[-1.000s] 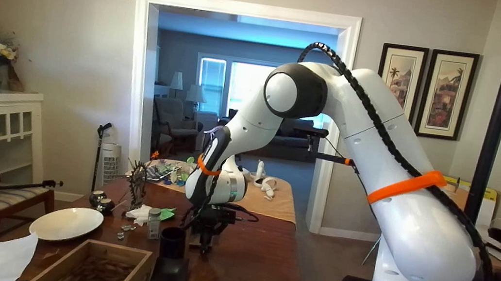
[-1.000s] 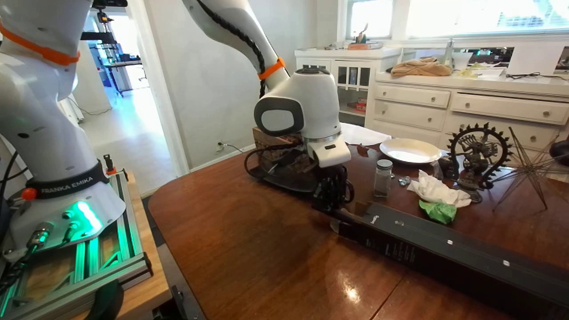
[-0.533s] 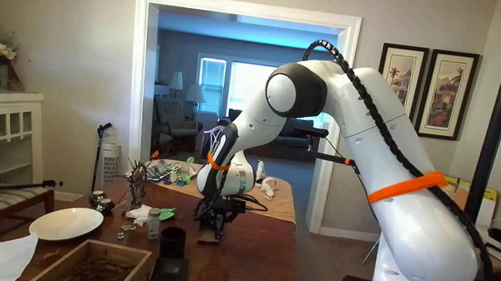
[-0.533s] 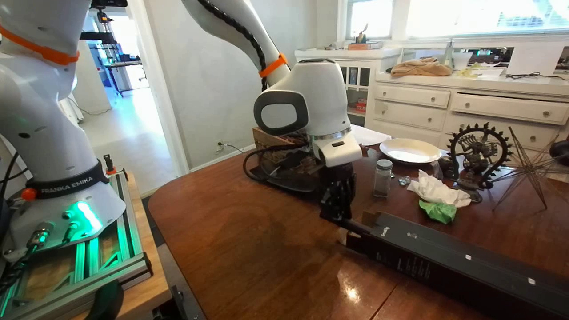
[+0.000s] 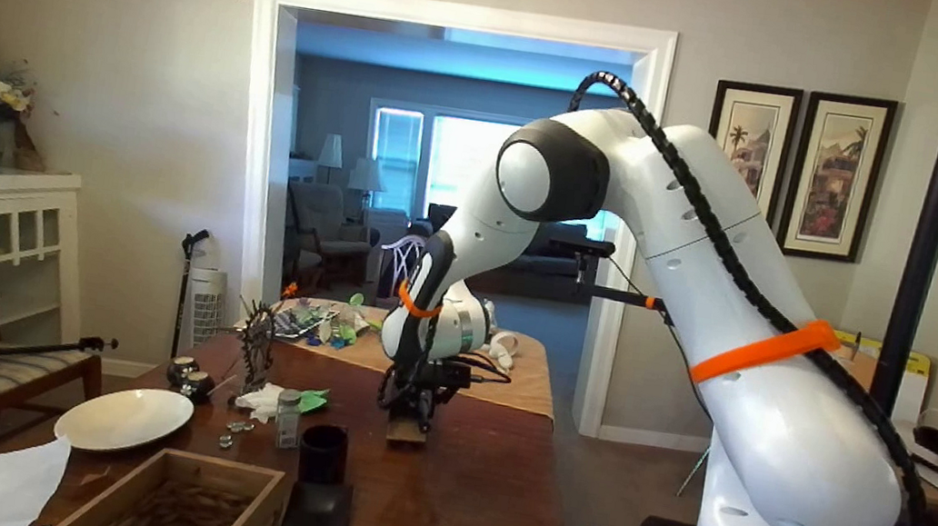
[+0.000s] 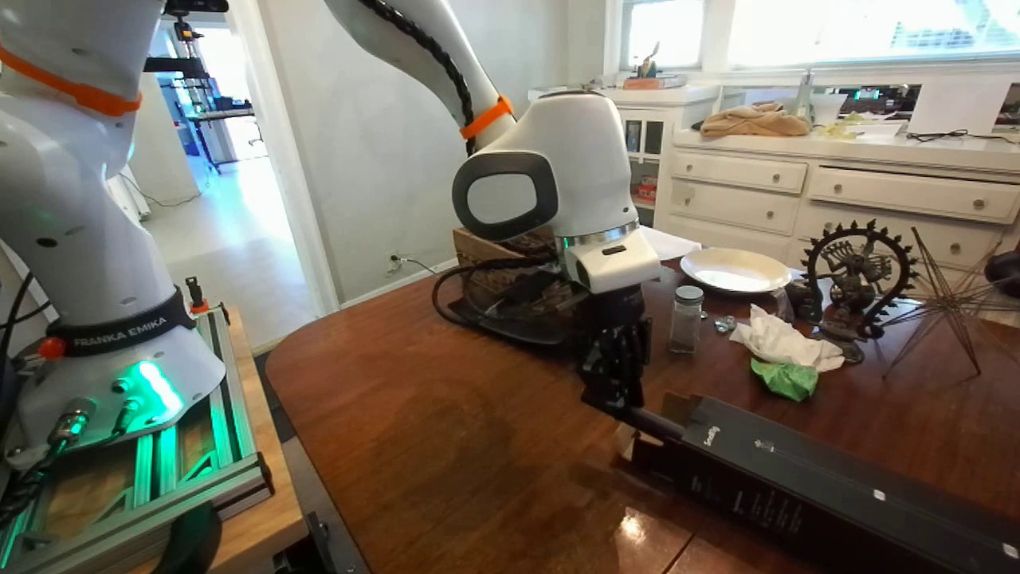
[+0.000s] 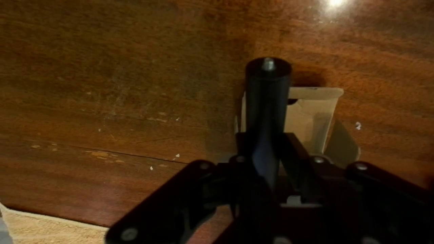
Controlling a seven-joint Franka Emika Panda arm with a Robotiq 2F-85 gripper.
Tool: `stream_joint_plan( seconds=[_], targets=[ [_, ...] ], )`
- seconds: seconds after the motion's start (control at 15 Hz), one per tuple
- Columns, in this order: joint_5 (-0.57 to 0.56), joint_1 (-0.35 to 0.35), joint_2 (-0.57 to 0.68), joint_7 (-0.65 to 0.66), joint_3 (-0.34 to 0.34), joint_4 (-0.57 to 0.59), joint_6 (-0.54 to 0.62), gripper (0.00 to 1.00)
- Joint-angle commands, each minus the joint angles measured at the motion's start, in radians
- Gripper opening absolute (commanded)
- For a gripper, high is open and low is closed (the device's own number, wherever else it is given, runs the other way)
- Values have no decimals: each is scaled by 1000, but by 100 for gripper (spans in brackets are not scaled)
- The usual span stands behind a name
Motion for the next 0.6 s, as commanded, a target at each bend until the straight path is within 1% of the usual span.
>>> stream_joint_plan(
  seconds=[0.0,0.33,0.53],
  targets=[
    [-28,70,-15,60,-3,-55,-11,7],
    [23,79,-39,80,85,-93,-56,7],
    [35,71,-47,80,112,-98,-67,7]
  ],
)
